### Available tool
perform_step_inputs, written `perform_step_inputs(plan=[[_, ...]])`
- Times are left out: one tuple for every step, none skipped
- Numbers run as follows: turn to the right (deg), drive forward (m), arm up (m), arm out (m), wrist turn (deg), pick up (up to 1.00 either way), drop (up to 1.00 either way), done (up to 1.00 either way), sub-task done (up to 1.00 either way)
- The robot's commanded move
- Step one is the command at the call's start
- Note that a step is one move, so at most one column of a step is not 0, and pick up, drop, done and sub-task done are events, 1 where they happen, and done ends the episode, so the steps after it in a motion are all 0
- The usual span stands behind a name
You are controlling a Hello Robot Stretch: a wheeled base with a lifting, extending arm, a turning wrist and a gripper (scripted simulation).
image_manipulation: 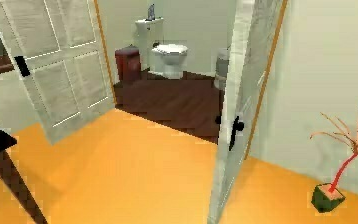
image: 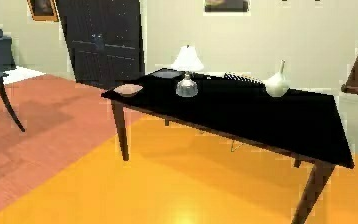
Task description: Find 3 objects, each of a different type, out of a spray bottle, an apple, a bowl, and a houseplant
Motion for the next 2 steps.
perform_step_inputs(plan=[[45.0,0.0,0.0,0.0,0.0,0.0,0.0,0.0,0.0],[45.0,0.0,0.0,0.0,0.0,0.0,0.0,0.0,0.0]])
